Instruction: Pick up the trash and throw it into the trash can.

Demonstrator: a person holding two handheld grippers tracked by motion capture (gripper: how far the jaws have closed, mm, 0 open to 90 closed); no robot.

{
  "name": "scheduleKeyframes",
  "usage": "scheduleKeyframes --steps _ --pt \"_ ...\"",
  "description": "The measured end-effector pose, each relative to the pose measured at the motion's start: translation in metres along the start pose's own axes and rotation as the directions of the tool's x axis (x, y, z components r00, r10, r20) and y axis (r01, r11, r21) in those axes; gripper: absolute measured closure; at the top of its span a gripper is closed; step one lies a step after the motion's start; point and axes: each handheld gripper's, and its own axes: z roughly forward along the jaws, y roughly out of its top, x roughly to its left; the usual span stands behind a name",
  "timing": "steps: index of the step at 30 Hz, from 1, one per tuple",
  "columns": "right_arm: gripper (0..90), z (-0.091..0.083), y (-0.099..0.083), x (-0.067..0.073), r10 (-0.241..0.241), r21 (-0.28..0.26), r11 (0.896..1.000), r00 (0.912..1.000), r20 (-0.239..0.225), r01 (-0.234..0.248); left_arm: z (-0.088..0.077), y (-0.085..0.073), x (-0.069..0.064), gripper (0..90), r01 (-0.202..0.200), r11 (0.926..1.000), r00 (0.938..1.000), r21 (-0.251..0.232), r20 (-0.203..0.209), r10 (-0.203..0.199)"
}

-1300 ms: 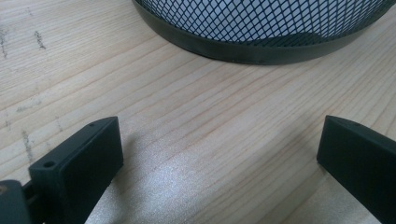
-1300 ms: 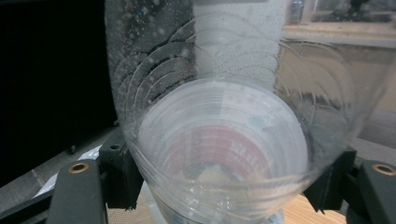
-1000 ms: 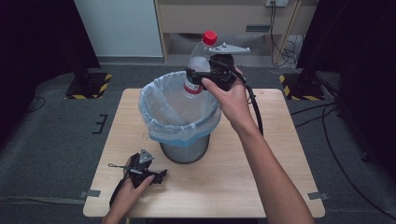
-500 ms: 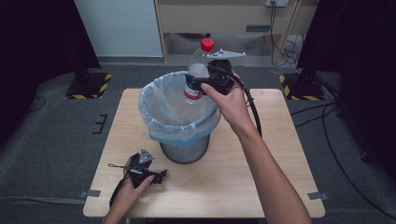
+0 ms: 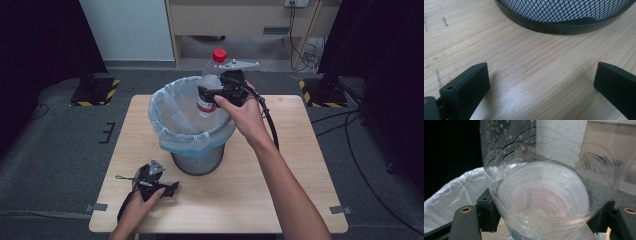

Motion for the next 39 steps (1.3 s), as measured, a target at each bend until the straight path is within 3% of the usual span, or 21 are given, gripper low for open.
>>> scheduleKeyframes --steps 16,17,24,29,39 --pt "26.8 0.002 -0.008 0.000 -0.022 0.052 0.998 0.9997 -0.008 0.022 0.000 0.000 0.000 0.0 0.000 1.0000 1.0000 0.001 0.000 0.000" --pt "22.6 0.002 -0.009 -0.002 -0.020 0.058 0.998 0.9998 -0.005 0.021 0.000 0.000 0.000 0.0 0.000 1.0000 1.0000 0.000 0.000 0.000" --pt "13.1 -0.008 -0.010 -0.010 0.025 0.021 0.999 0.9997 0.000 -0.025 0.000 0.000 0.000 0.0 -0.001 1.0000 1.0000 0.001 0.000 0.001" --pt "9.2 -0.023 -0.009 -0.023 0.062 -0.038 0.997 0.9978 0.024 -0.061 0.000 0.000 0.000 0.0 -0.001 1.0000 1.0000 0.001 0.000 0.001" --pt "7.8 -0.033 -0.017 -0.045 0.086 -0.035 0.996 0.9921 0.091 -0.083 0.000 0.000 0.000 0.0 -0.001 1.0000 1.0000 0.001 0.000 0.001"
